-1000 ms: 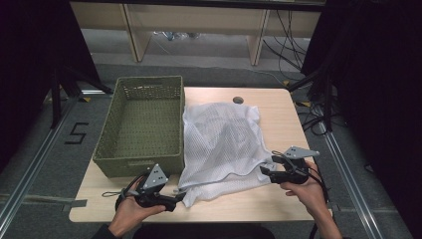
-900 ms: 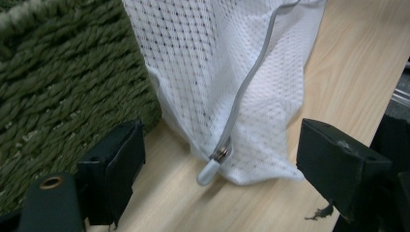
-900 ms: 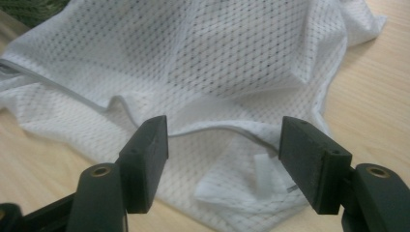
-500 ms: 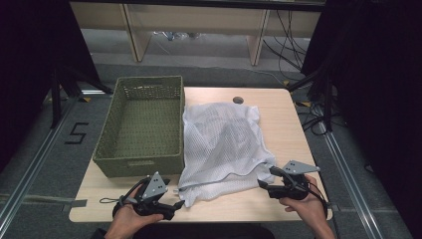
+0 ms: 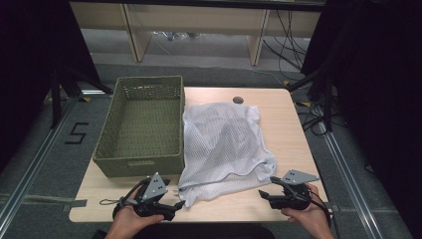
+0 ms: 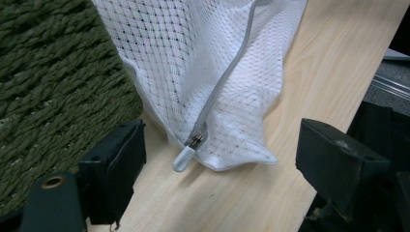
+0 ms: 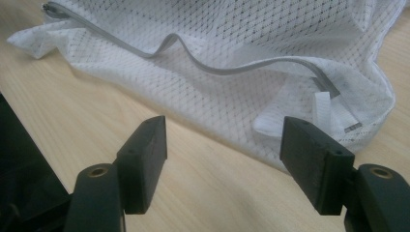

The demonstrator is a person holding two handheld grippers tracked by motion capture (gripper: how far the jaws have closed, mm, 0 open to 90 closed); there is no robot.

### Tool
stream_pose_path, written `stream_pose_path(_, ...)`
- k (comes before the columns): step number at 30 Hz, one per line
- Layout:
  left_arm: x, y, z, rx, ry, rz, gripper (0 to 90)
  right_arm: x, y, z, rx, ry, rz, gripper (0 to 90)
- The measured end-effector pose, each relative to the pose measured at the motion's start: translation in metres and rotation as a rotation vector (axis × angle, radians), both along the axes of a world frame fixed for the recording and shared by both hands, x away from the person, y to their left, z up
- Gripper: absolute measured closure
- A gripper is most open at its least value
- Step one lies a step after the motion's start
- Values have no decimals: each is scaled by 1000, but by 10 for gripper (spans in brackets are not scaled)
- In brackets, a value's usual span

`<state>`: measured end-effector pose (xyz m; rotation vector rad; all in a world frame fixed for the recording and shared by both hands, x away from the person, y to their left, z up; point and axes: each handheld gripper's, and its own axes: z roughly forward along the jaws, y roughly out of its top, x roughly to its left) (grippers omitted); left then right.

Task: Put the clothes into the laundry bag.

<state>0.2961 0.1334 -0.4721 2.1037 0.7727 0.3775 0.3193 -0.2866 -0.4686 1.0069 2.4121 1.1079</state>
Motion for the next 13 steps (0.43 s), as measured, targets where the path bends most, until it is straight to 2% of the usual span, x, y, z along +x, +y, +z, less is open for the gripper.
stream_pose_path(2,1,0,0,-9,-6,6,180,-1,0,-1,2,11,-14,349)
stream_pose_path(4,2,2,0,-1,-1,1,180,0,0,-1,-5,0,-11,349)
stream_pose_path(6,2,2,1,7,-16,-1,180,0,0,-1,-8,-2,-13,348)
stream_pose_path(8,1,1,0,-5,-2,21,180,0,0,-1,-9,-1,-14,348)
stream_pose_path(9,2,1,-1,-20,-8,16,180,0,0,-1,-6,2,-11,348)
stream_pose_path(10,2,1,0,-15,1,22,180,0,0,-1,-6,3,-12,348)
stream_pose_path(11,3,2,0,7,-6,15,180,1,0,-1,-6,4,-11,348)
stream_pose_path(13,3,3,0,6,-5,15,180,1,0,-1,-12,1,-15,348)
